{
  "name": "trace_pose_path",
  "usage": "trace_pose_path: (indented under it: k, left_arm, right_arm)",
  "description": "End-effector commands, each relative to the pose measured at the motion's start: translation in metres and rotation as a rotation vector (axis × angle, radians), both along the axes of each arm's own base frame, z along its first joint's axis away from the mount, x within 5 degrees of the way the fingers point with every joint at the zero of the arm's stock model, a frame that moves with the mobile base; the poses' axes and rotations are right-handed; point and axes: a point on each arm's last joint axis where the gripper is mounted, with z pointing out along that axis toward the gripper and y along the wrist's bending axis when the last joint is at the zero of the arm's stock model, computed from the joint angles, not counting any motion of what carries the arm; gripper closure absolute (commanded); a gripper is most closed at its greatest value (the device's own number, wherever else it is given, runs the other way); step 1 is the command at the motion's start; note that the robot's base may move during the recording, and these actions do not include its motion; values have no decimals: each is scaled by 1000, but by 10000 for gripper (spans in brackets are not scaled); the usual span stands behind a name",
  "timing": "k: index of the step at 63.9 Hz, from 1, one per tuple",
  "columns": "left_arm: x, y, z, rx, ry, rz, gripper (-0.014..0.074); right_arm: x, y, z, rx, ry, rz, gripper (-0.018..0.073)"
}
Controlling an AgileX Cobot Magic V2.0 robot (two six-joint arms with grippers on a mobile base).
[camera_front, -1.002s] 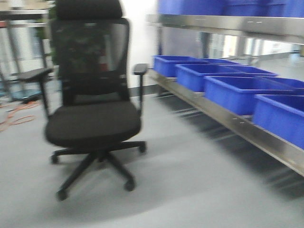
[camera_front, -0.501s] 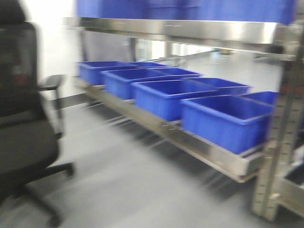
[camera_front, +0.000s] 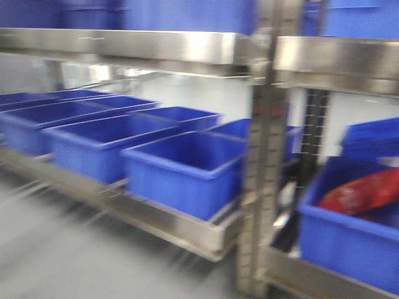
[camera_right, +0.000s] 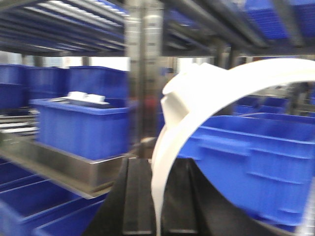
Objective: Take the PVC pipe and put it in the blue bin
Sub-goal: 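Drive the base to the shelf of blue bins holding the pipe, then move the held pipe over the open blue bin with both grippers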
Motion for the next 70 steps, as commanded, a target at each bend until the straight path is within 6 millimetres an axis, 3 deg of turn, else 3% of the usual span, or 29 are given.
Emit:
trace_pose_path:
  k: [1, 70]
  left_arm:
    - [-2, -1, 3, -6, -29, -8, 707]
    - [-2, -1, 3, -6, -29, -8, 707]
  right_arm:
    - [-2, 0, 3, -13, -24, -3, 727]
    - [-2, 0, 3, -13, -24, -3, 727]
